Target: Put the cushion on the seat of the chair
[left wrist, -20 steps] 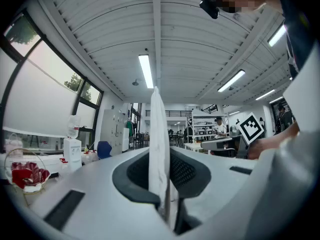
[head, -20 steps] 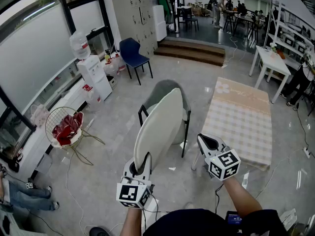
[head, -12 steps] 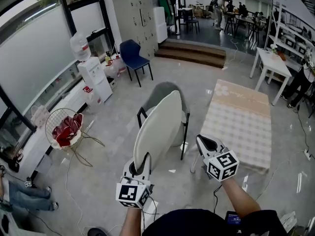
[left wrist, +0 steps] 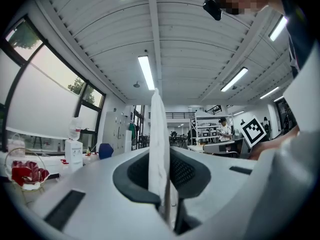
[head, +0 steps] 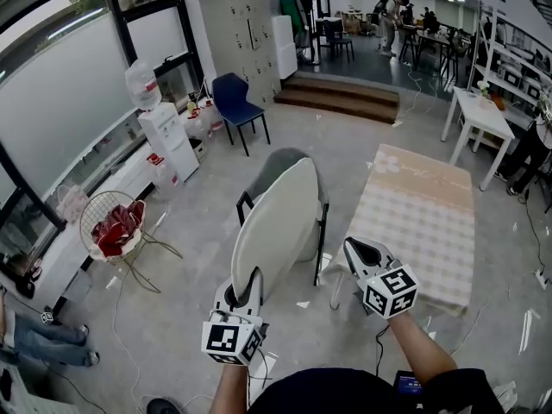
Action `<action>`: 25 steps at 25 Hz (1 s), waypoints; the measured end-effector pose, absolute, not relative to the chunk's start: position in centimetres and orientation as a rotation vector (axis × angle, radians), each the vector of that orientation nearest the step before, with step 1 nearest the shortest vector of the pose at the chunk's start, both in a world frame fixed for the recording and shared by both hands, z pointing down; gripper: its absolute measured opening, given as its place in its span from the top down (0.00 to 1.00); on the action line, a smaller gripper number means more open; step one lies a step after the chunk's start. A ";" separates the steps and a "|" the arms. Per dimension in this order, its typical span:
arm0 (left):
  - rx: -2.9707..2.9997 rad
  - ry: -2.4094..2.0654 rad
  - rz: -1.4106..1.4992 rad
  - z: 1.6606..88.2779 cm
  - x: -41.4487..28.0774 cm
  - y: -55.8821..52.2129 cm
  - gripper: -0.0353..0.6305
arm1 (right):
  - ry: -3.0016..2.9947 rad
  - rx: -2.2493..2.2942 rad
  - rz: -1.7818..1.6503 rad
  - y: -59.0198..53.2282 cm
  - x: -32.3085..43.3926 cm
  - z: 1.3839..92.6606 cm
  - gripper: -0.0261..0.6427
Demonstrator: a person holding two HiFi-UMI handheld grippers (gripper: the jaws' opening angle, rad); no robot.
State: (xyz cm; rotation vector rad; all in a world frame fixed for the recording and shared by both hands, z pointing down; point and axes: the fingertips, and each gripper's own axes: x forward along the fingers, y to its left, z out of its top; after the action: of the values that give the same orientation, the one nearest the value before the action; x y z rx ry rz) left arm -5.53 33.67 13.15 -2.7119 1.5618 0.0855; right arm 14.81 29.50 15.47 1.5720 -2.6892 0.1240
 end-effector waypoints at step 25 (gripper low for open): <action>-2.681 1.613 0.034 13.3 -3.0 33.2 0.87 | -2.736 1.553 0.206 28.0 18.1 17.4 0.93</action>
State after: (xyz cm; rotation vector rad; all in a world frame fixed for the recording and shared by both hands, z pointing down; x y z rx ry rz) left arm -3.00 33.24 13.27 -2.6807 1.6135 0.0344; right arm 18.14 28.03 17.39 1.5534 -2.7360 0.2064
